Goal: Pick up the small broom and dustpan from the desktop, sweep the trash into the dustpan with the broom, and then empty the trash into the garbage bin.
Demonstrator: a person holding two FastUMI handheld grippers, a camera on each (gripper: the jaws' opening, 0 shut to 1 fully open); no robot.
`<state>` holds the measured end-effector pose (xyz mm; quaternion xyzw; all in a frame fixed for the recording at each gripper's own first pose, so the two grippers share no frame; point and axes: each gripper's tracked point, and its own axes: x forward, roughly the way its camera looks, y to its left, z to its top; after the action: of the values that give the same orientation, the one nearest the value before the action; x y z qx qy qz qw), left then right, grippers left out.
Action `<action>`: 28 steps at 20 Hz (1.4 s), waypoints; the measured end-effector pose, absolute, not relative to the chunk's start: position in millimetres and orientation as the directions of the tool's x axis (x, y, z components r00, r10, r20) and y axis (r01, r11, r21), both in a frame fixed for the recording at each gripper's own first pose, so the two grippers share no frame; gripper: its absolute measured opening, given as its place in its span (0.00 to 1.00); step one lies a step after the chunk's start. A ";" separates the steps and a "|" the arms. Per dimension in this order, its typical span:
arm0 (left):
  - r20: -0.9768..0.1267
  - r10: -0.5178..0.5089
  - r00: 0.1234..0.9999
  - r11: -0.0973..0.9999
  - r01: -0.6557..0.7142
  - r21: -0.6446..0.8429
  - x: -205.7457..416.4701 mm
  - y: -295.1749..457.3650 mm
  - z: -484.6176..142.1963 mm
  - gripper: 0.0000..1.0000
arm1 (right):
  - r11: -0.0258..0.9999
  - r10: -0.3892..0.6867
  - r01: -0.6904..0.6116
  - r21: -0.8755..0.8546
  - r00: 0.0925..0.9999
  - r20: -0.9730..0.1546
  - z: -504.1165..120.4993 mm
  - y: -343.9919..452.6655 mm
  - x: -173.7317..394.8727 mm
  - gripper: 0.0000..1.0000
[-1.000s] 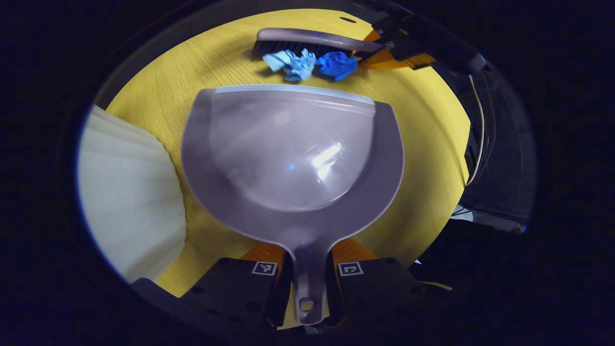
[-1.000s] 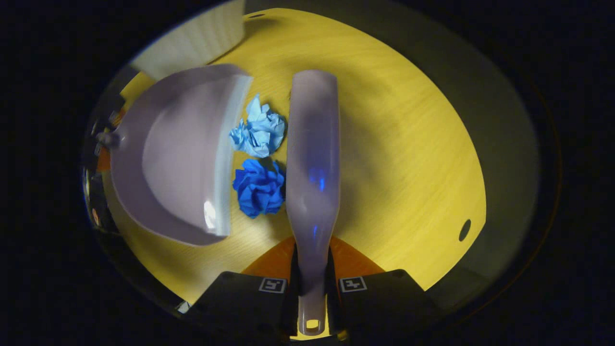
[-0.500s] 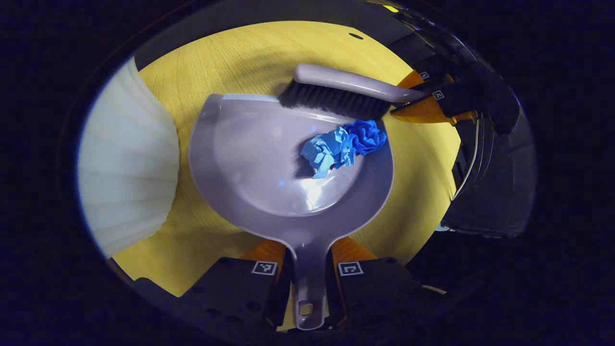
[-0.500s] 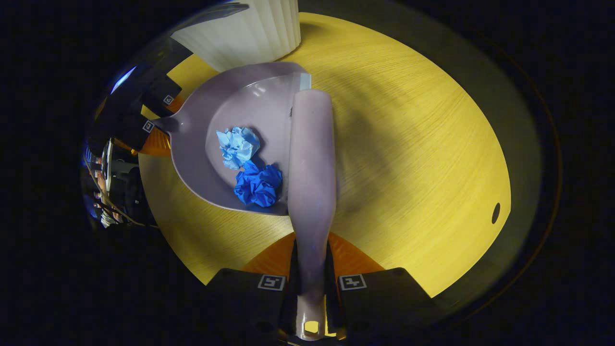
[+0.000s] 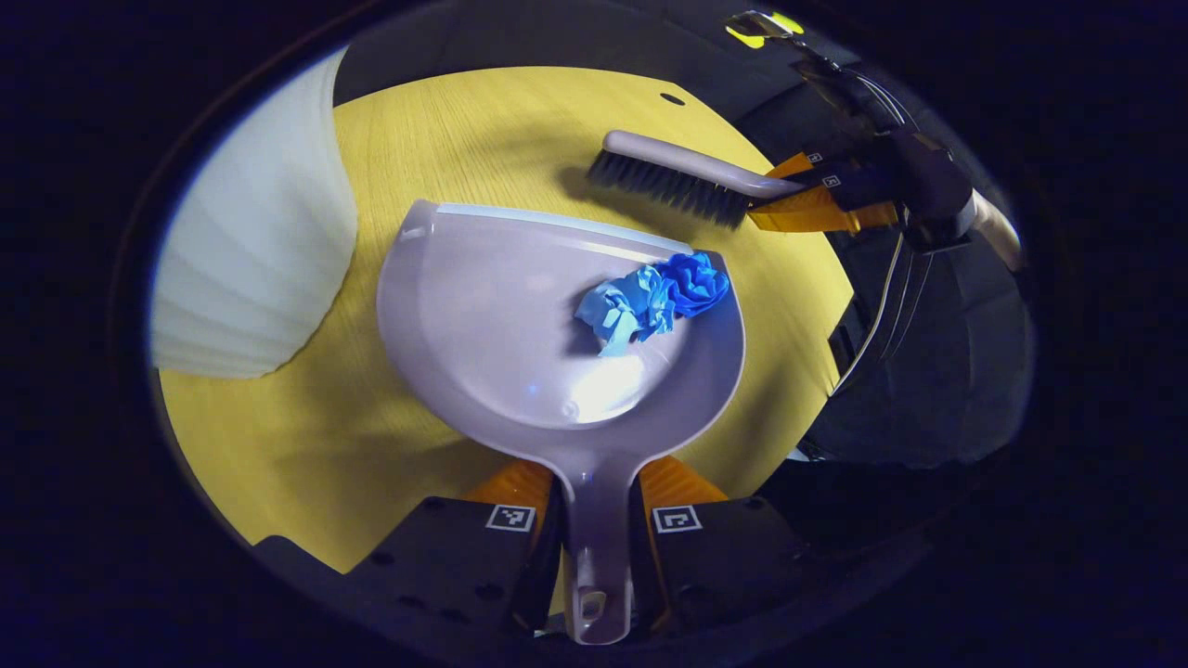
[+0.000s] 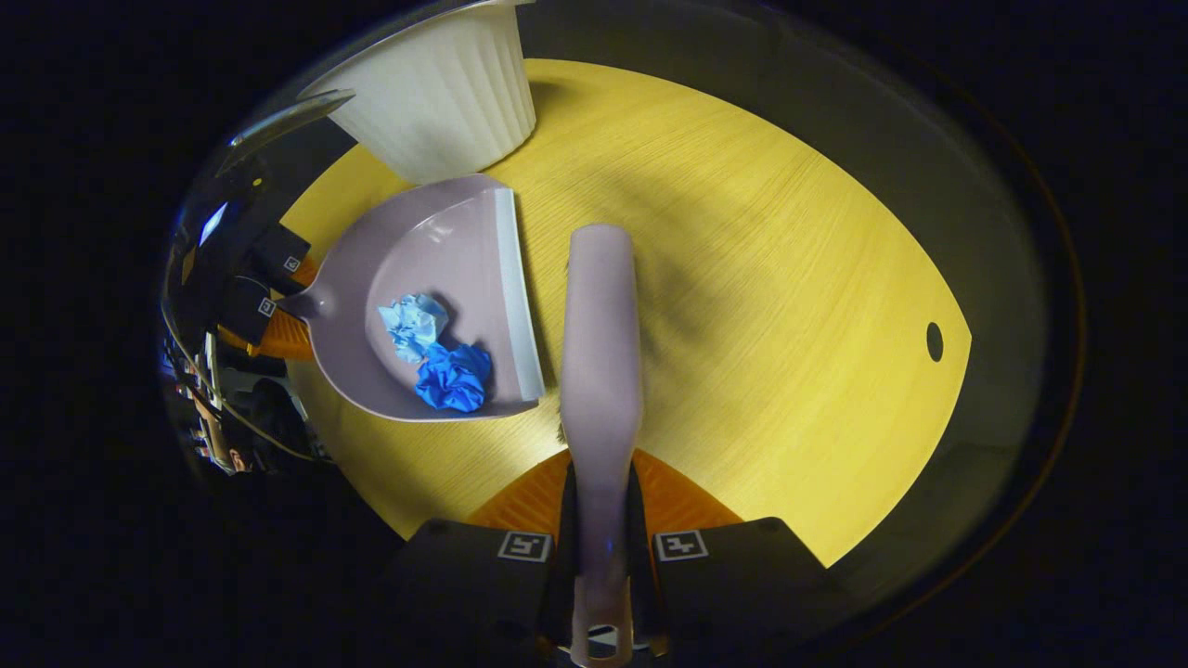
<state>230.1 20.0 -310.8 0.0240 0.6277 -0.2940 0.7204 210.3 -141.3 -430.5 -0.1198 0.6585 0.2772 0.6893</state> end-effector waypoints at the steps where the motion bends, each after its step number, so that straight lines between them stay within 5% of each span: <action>1: -0.914 -0.403 0.048 0.819 0.463 -0.337 230.2 20.7 -314.5 0.30 | 0.821 0.227 -0.536 0.199 -0.015 -0.974 -440.8 -142.4 214.2 0.26; 10: -0.895 -0.408 0.177 0.822 0.498 -0.276 237.3 23.1 -329.8 0.30 | 0.835 0.298 -0.500 0.229 0.062 -0.953 -586.6 -198.5 265.3 0.26; 14: -0.891 -0.371 0.262 0.886 0.386 -0.256 249.8 16.9 -323.6 0.30 | 0.832 0.323 -0.497 0.246 0.074 -0.944 -622.6 -267.7 294.0 0.26; 18: -0.919 -0.187 0.348 0.954 0.286 -0.086 310.6 52.3 -325.0 0.30 | 0.839 0.335 -0.484 0.248 0.101 -0.937 -576.7 -250.9 278.1 0.27; 28: -0.961 0.073 0.268 0.959 0.246 0.142 417.5 59.3 -382.4 0.30 | 0.847 0.381 -0.438 0.301 0.106 -0.919 -576.5 -249.8 268.9 0.26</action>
<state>417.5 59.3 -382.4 0.1323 0.6024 -0.0549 0.7853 268.9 -249.8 -576.5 -0.0233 0.6093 0.2753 0.7432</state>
